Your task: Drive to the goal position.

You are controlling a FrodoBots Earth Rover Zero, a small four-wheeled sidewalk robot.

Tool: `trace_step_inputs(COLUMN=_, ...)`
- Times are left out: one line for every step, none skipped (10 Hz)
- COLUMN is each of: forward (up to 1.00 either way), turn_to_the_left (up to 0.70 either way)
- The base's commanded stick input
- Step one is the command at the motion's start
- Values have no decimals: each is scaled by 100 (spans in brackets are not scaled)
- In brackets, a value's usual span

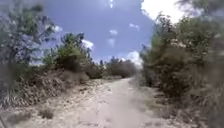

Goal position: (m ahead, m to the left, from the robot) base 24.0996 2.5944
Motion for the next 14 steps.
trace_step_inputs(forward=45, turn_to_the_left=0)
trace_step_inputs(forward=45, turn_to_the_left=0)
trace_step_inputs(forward=45, turn_to_the_left=0)
trace_step_inputs(forward=45, turn_to_the_left=0)
trace_step_inputs(forward=45, turn_to_the_left=2)
trace_step_inputs(forward=45, turn_to_the_left=27)
trace_step_inputs(forward=45, turn_to_the_left=27)
trace_step_inputs(forward=45, turn_to_the_left=18)
trace_step_inputs(forward=45, turn_to_the_left=8)
trace_step_inputs(forward=45, turn_to_the_left=0)
trace_step_inputs(forward=45, turn_to_the_left=0)
trace_step_inputs(forward=45, turn_to_the_left=0)
trace_step_inputs(forward=45, turn_to_the_left=0)
trace_step_inputs(forward=45, turn_to_the_left=0)
